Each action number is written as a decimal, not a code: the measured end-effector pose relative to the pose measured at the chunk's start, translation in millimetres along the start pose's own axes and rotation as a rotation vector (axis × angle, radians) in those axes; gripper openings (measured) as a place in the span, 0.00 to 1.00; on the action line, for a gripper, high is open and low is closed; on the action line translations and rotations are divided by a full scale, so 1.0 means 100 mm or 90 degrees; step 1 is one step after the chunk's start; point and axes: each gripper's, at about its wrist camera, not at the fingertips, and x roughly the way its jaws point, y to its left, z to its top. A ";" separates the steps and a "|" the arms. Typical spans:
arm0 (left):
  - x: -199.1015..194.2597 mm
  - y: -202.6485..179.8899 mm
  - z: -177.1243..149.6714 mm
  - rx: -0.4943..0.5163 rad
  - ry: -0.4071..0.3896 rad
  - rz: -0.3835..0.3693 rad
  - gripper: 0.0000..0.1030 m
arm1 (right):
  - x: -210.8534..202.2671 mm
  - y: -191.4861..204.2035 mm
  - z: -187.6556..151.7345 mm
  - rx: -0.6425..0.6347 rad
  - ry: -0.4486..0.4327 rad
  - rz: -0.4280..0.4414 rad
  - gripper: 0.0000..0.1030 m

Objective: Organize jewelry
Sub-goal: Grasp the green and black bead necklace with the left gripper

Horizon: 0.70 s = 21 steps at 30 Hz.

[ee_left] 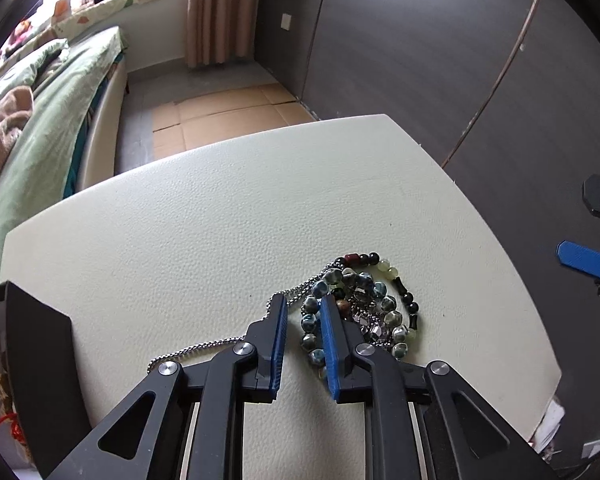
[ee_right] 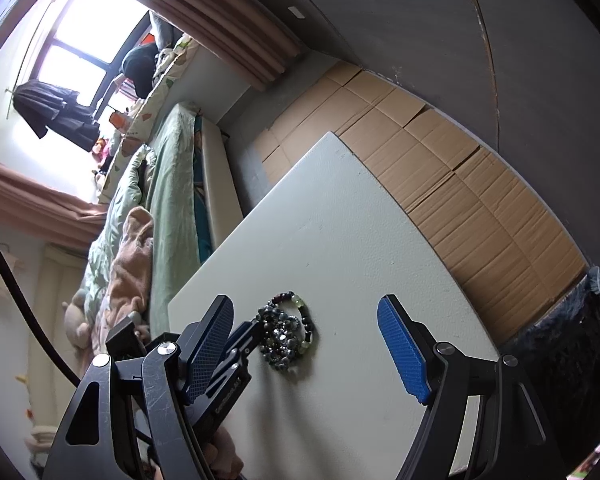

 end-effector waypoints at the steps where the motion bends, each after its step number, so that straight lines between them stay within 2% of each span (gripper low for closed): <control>1: 0.00 -0.04 0.00 0.016 -0.001 0.007 0.18 | 0.01 0.01 -0.01 -0.001 0.002 0.000 0.73; 3: 0.00 -0.09 -0.02 0.042 -0.003 0.015 0.18 | 0.03 0.02 -0.02 -0.005 0.006 -0.002 0.73; 8: 0.01 0.07 0.00 0.004 0.026 -0.031 0.18 | 0.08 0.07 -0.05 -0.017 0.017 -0.012 0.73; 9: 0.00 0.09 0.00 0.002 0.032 -0.037 0.17 | 0.10 0.08 -0.06 -0.021 0.018 -0.015 0.73; 11: 0.00 0.10 -0.02 0.000 0.038 -0.039 0.08 | 0.12 0.09 -0.07 -0.029 0.022 -0.022 0.73; 13: 0.00 0.11 -0.02 -0.006 0.039 -0.046 0.08 | 0.15 0.12 -0.09 -0.036 0.026 -0.026 0.73; 21: -0.33 0.21 0.03 -0.048 -0.013 -0.095 0.08 | 0.21 0.16 -0.15 -0.054 0.037 -0.034 0.73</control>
